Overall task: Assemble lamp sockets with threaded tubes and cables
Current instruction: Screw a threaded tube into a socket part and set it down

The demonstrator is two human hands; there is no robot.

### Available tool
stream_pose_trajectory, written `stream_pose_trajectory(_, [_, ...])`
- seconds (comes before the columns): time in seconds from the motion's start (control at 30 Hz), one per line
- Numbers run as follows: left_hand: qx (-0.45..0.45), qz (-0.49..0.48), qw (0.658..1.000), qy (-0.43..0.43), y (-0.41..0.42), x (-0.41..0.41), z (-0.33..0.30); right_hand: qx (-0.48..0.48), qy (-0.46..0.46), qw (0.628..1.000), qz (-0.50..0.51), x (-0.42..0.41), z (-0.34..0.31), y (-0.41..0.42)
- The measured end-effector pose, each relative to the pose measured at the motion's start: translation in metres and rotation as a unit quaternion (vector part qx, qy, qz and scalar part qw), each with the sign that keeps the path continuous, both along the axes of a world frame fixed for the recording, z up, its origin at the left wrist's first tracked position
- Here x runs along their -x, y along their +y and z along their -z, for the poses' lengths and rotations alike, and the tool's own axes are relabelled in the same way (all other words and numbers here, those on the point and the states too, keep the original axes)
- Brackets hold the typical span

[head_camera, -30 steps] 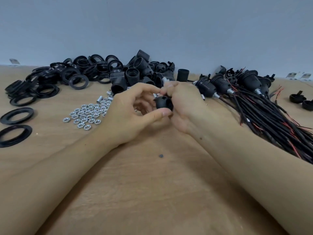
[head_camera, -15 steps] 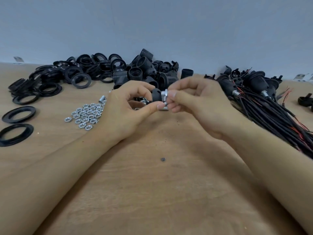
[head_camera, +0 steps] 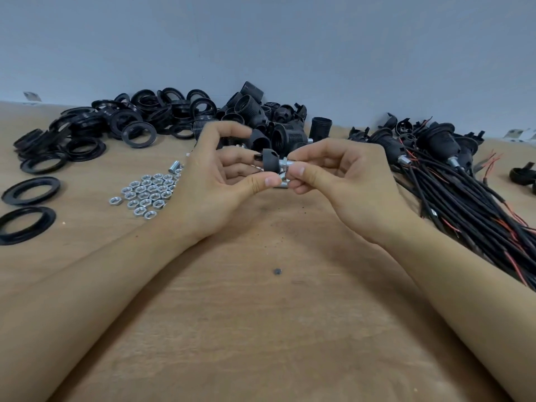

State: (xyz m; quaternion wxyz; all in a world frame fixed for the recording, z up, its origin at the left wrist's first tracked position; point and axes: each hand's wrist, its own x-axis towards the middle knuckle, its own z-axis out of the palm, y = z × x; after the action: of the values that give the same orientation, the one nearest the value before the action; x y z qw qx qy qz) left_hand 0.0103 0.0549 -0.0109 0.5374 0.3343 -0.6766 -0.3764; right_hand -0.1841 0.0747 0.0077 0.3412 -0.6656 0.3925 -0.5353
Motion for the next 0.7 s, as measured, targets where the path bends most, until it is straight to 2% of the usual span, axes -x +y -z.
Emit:
stream_pose_trajectory(0.1, [0.026,0.003,0.999,-0.032,0.002,0.0009,-0.0033,-0.015,0.0,1.0,-0.005,0.0013,-0.0002,0.0016])
stream_pose_trajectory(0.43, [0.037,0.018,0.998,-0.043,0.0045,0.0052,-0.001,-0.105,0.052,0.991,0.063,-0.0079,0.0073,0.0002])
stream_pose_trajectory(0.7, [0.04,0.008,0.998,-0.049,0.0026,0.0036,0.0,-0.111,0.048,0.993,-0.001,-0.0018,0.0062,-0.0033])
